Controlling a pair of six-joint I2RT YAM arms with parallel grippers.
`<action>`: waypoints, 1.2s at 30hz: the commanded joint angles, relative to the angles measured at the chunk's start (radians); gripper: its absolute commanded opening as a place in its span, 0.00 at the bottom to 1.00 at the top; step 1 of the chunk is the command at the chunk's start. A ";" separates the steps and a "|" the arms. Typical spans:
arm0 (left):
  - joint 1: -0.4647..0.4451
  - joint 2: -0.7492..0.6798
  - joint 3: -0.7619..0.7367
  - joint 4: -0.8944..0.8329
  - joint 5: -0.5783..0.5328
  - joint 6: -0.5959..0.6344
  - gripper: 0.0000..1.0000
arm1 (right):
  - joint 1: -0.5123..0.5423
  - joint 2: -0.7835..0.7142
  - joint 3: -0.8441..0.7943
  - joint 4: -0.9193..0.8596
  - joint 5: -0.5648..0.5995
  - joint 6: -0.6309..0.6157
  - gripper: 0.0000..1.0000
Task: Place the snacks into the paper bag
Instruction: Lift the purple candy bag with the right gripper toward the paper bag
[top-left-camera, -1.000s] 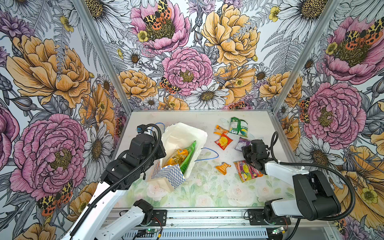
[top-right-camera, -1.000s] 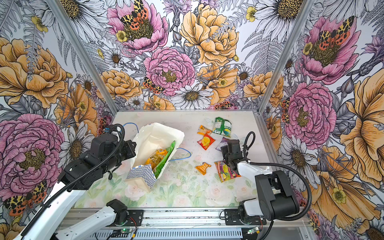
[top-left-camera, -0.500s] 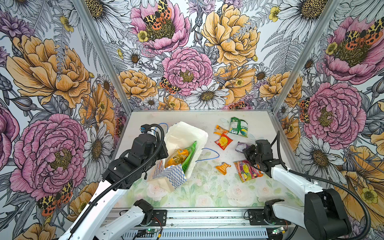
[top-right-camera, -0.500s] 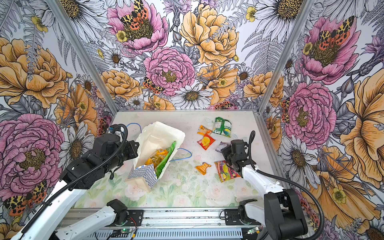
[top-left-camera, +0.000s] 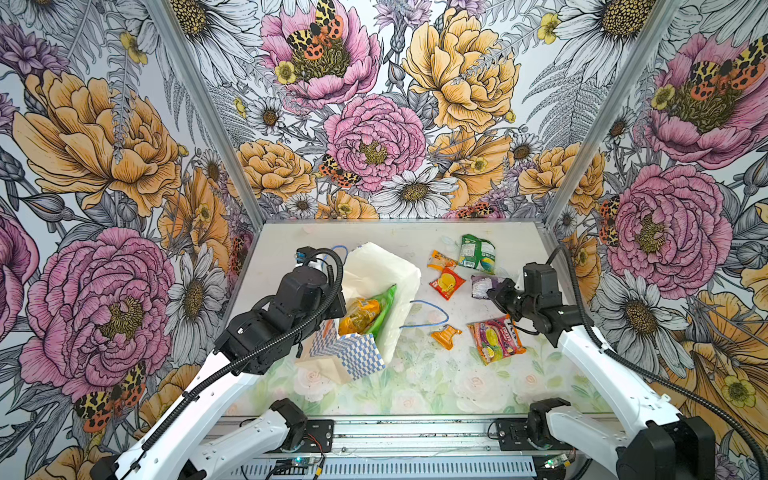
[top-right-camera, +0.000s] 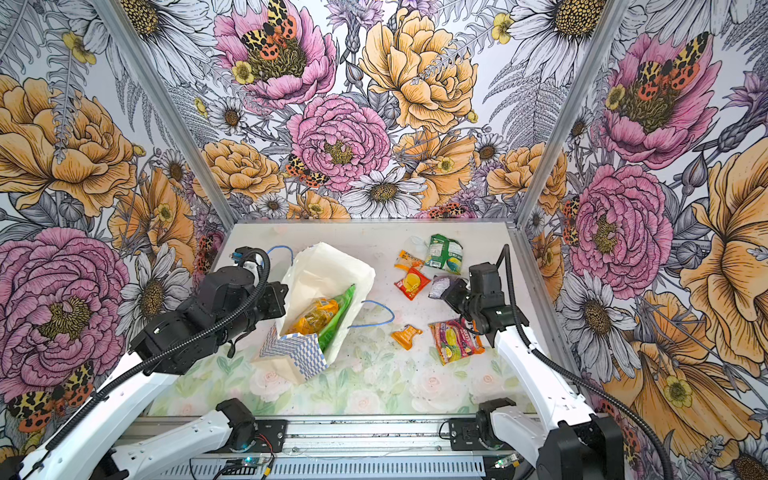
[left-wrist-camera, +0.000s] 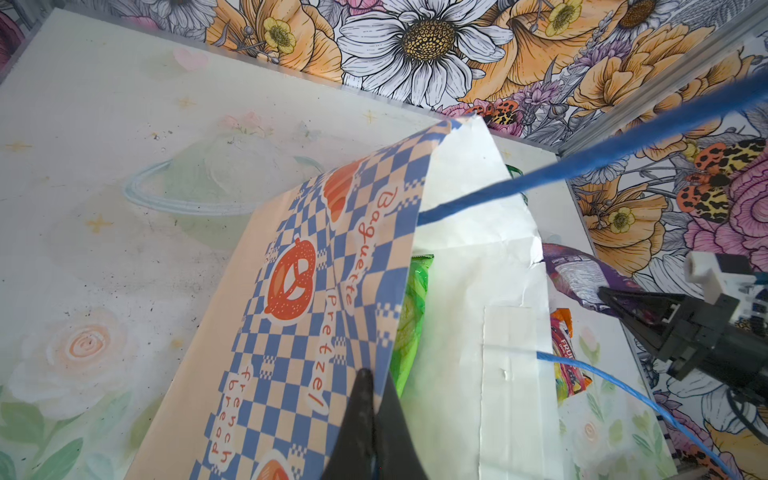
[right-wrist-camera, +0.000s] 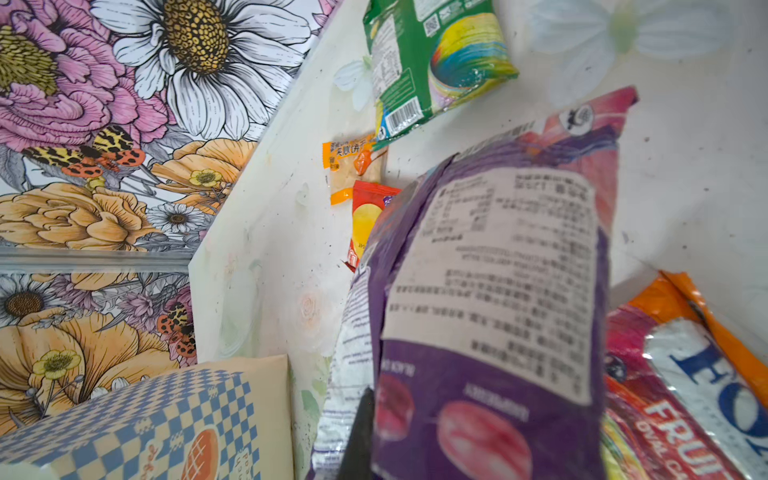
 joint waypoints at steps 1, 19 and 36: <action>-0.024 -0.006 0.027 0.022 -0.046 0.011 0.00 | 0.013 -0.019 0.111 -0.078 -0.027 -0.110 0.00; -0.071 -0.026 0.010 0.022 -0.067 0.019 0.00 | 0.288 0.098 0.541 -0.244 -0.038 -0.297 0.00; -0.072 -0.012 0.012 0.021 -0.067 0.019 0.00 | 0.781 0.198 0.679 -0.281 0.089 -0.345 0.00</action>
